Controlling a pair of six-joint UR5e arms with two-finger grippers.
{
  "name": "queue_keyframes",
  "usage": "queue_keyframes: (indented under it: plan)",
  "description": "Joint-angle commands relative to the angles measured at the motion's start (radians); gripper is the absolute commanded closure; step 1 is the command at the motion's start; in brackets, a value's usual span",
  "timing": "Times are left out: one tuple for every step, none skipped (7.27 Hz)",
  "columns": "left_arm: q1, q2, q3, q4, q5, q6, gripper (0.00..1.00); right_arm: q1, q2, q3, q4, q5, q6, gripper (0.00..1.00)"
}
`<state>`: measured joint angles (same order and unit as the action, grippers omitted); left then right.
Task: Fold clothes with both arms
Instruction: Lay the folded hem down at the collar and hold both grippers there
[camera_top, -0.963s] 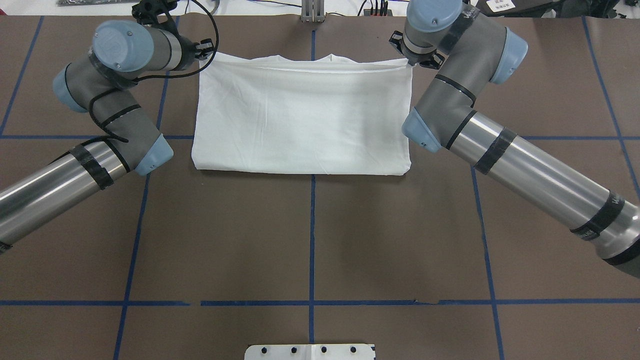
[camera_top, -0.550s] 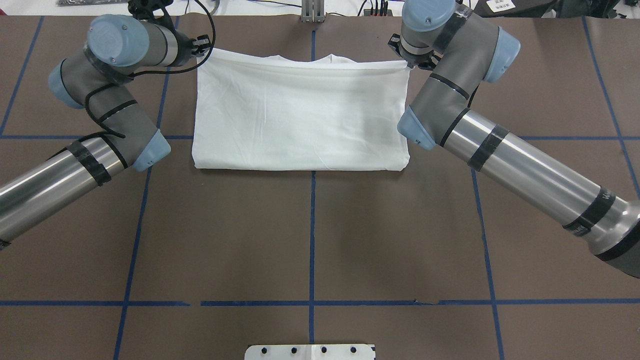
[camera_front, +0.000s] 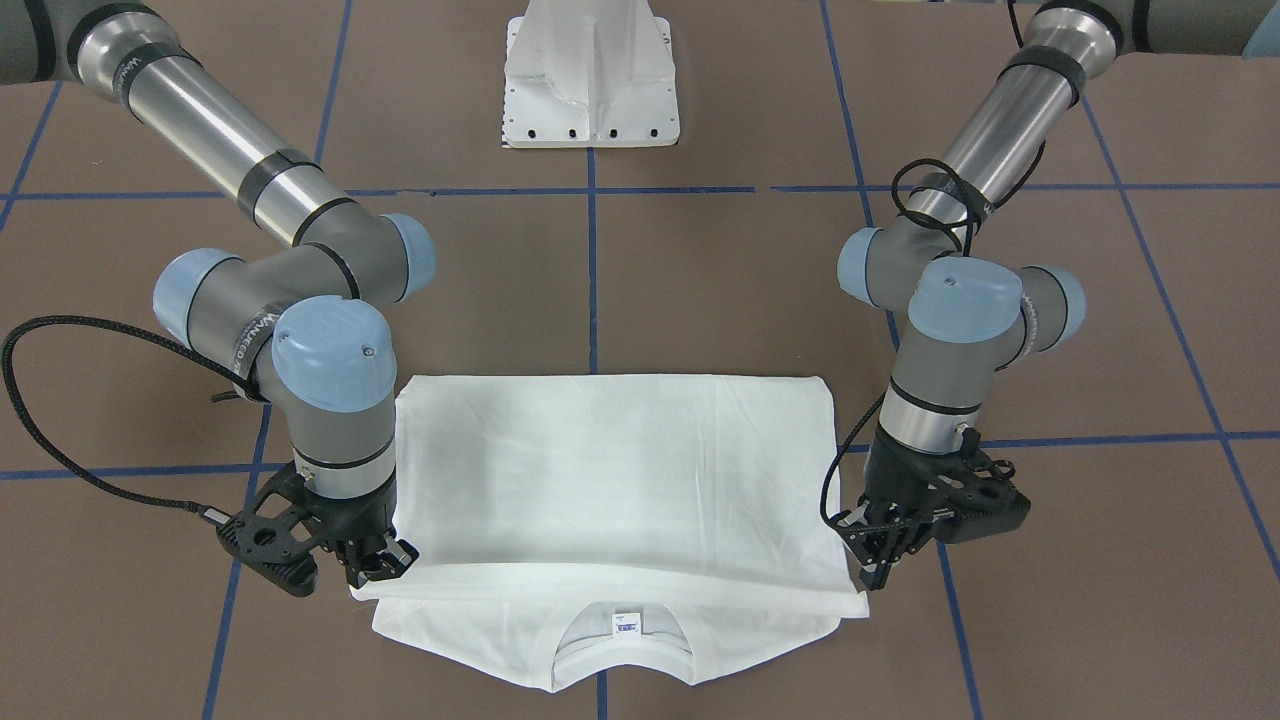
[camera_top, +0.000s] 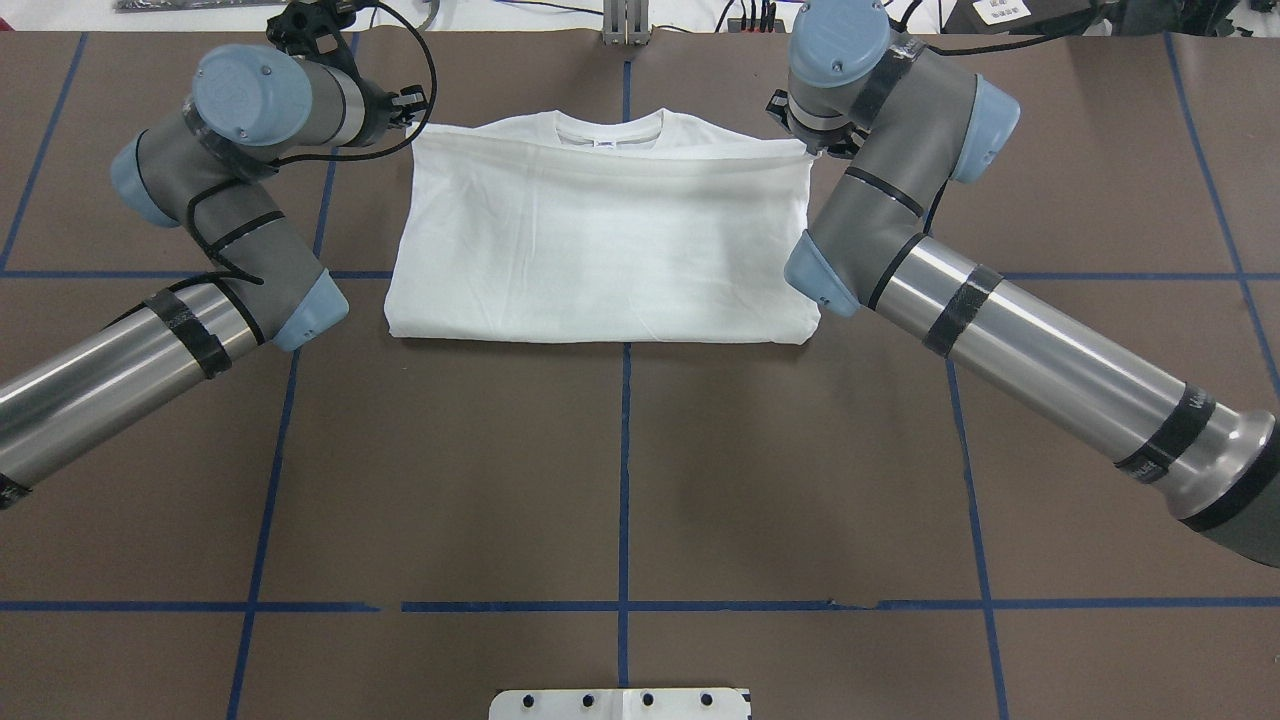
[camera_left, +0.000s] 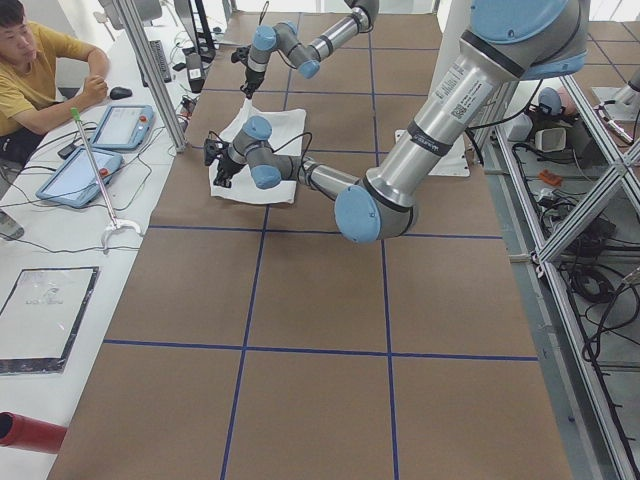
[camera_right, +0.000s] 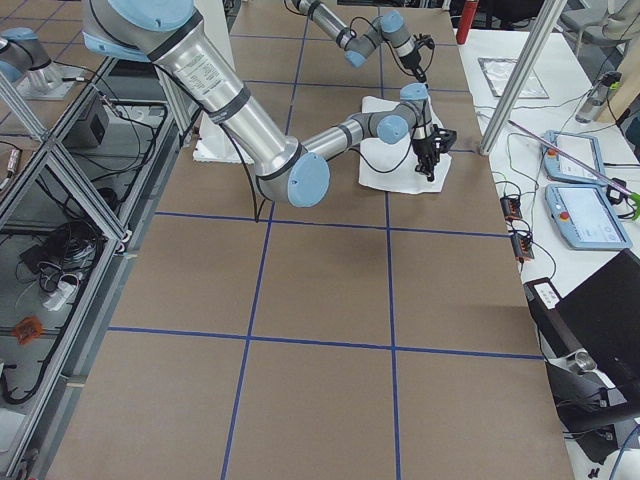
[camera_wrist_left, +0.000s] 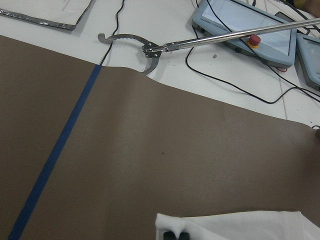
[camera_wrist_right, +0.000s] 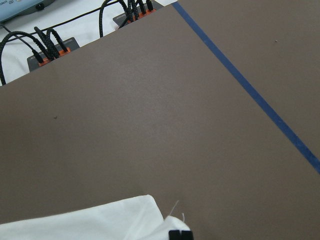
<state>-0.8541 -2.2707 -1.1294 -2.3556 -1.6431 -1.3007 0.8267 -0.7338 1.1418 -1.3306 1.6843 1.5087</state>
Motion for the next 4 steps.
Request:
queue_keyframes:
  plan:
    - [0.001,-0.030,0.045,-0.001,0.000,0.000,0.79,0.003,-0.001,-0.002,0.001,-0.002,-0.001,1.00]
    - [0.001,-0.032,0.049,-0.002,0.000,0.000,0.75,0.002,0.002,-0.002,0.001,-0.002,-0.001,1.00]
    - [0.001,-0.032,0.046,-0.002,0.000,0.000,0.73,0.003,0.004,-0.002,0.001,0.000,0.001,0.75]
    - [-0.002,-0.026,0.040,-0.004,-0.001,0.001,0.68,0.003,0.004,0.004,0.007,0.002,0.004,0.64]
